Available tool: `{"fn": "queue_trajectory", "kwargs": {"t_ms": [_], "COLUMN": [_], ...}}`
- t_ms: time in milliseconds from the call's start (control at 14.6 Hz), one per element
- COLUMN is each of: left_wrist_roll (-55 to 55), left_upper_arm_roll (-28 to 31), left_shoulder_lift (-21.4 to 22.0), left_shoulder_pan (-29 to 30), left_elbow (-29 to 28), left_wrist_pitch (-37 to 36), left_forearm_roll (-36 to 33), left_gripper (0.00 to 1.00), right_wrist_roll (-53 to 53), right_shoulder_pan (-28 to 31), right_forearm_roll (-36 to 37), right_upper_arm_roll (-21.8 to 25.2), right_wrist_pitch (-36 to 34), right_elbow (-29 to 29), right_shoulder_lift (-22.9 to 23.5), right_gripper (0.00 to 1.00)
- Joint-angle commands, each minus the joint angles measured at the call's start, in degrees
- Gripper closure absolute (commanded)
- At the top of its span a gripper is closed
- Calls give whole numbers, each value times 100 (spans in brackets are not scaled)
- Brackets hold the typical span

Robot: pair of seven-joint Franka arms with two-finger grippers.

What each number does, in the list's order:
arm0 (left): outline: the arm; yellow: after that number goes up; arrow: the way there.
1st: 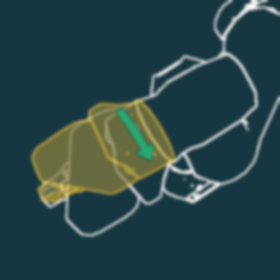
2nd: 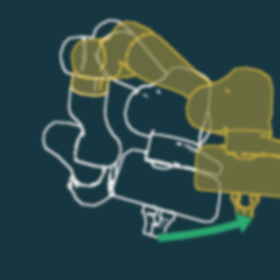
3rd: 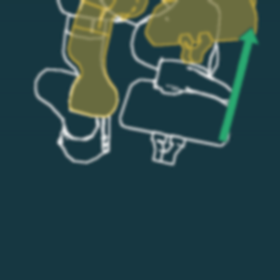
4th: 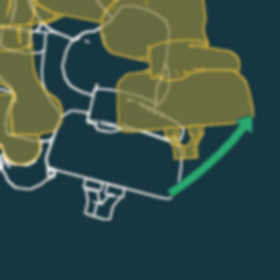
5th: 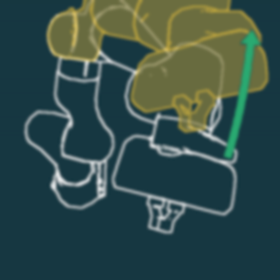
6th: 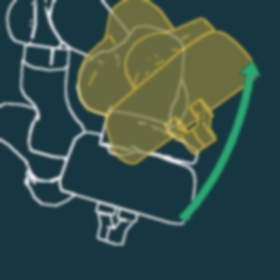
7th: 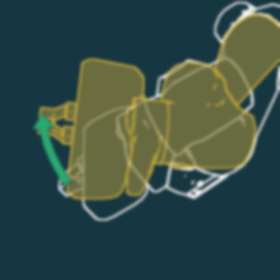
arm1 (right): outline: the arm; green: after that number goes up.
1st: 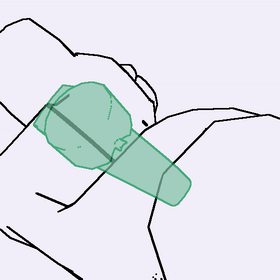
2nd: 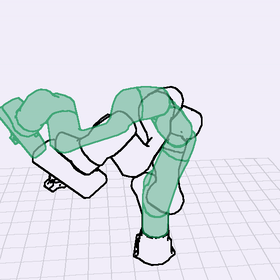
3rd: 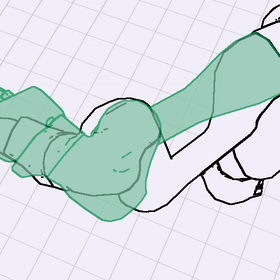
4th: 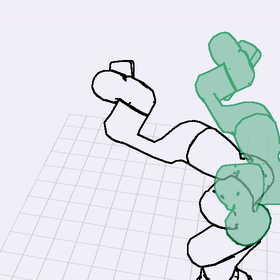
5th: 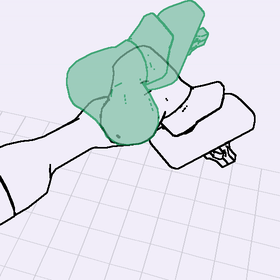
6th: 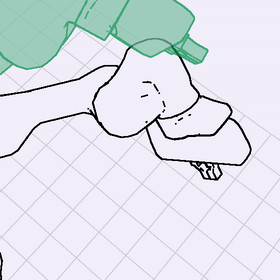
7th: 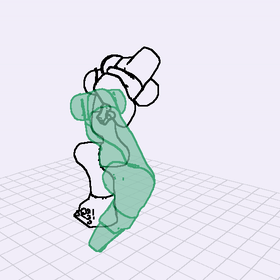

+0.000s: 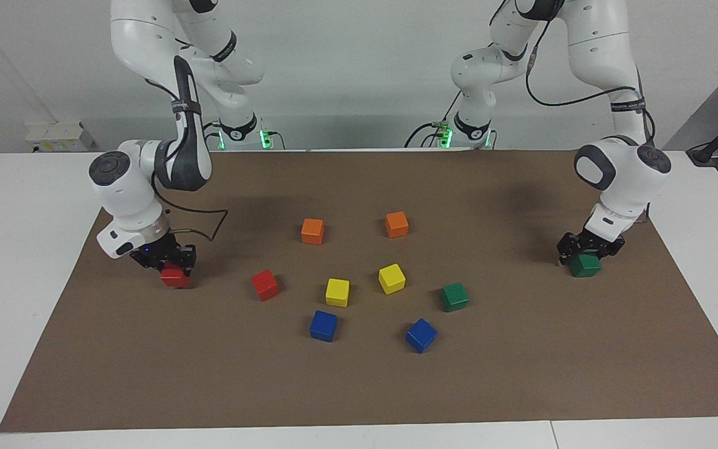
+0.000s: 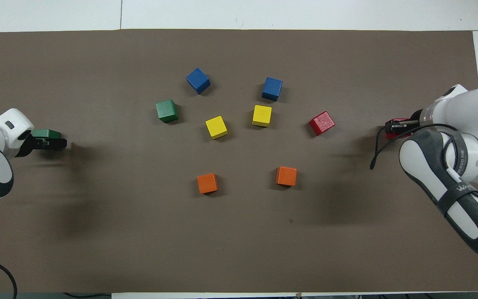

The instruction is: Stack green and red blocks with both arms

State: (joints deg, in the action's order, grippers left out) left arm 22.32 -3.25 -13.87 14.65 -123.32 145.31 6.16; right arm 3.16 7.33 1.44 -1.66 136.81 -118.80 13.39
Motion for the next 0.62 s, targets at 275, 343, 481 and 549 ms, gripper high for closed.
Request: {"fn": "queue_trajectory", "kwargs": {"t_ms": [275, 343, 481, 549], "left_wrist_roll": [-165, -645, -1534, -1886], "left_upper_arm_roll": [44, 44, 53, 44], "left_shoulder_lift": [-54, -71, -80, -80], "left_shoulder_pan": [-207, -373, -908, -1146], "left_elbow": [1800, 2012, 2137, 2146], "left_wrist_pitch": [-1916, -2110, -2156, -2156], "left_forearm_roll": [104, 96, 70, -44], "left_gripper": [0, 0, 0, 0], "right_wrist_roll": [212, 212, 212, 212], "right_shoulder_pan": [137, 146, 155, 155], "right_forearm_roll": [-47, -47, -56, -47], "right_upper_arm_roll": [-71, -71, -71, -71], "right_wrist_pitch": [354, 381, 390, 390], "right_elbow": [-99, -99, -99, -99], "right_shoulder_lift": [146, 181, 234, 234], "right_gripper": [100, 100, 100, 100]}}
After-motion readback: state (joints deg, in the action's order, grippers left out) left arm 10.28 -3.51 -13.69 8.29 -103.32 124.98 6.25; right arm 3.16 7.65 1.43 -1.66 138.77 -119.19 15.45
